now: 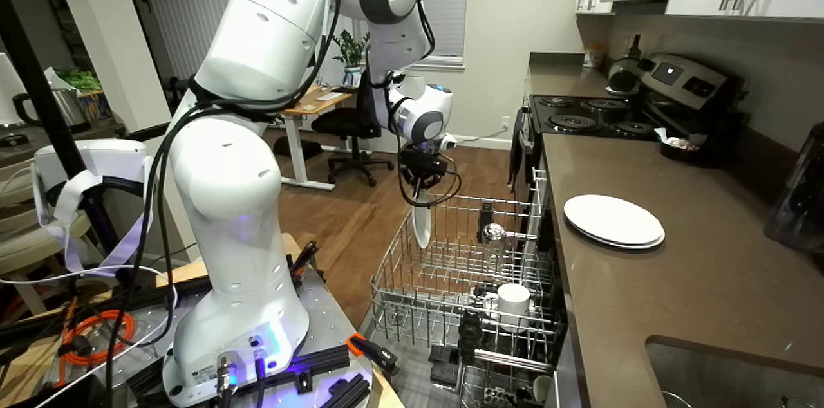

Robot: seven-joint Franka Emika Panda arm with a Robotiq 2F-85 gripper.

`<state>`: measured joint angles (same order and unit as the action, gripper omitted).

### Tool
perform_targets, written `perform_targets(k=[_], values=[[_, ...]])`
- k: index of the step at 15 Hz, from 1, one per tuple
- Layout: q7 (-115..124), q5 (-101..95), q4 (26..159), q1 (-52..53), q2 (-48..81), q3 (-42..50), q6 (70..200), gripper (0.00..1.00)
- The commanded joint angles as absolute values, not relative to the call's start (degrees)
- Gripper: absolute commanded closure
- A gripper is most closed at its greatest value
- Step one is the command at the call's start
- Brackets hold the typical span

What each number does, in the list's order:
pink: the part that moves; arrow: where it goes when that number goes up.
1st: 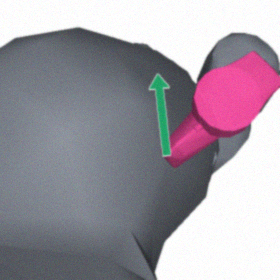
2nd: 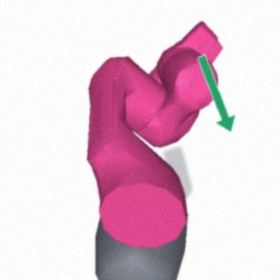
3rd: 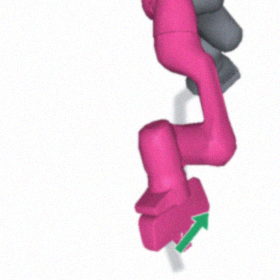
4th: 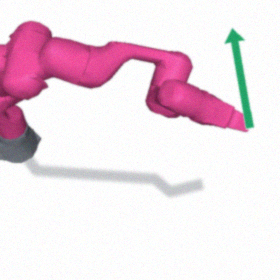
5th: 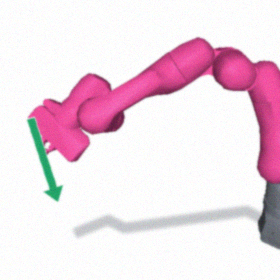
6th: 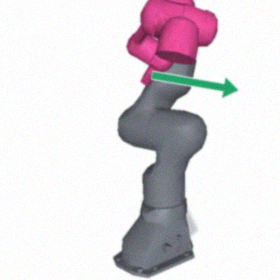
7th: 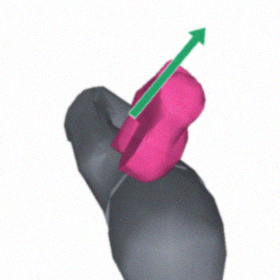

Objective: Put one plate inside the dishwasher

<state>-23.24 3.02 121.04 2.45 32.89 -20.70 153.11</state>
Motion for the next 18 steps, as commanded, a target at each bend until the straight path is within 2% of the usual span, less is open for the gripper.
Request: perform_targets(k=[1,18], values=[[-25.56,3.50,119.26,1.39,34.96,-21.31,153.75,0.99],[-26.95,2.88,110.24,0.25,45.47,-21.28,151.26,0.99]])
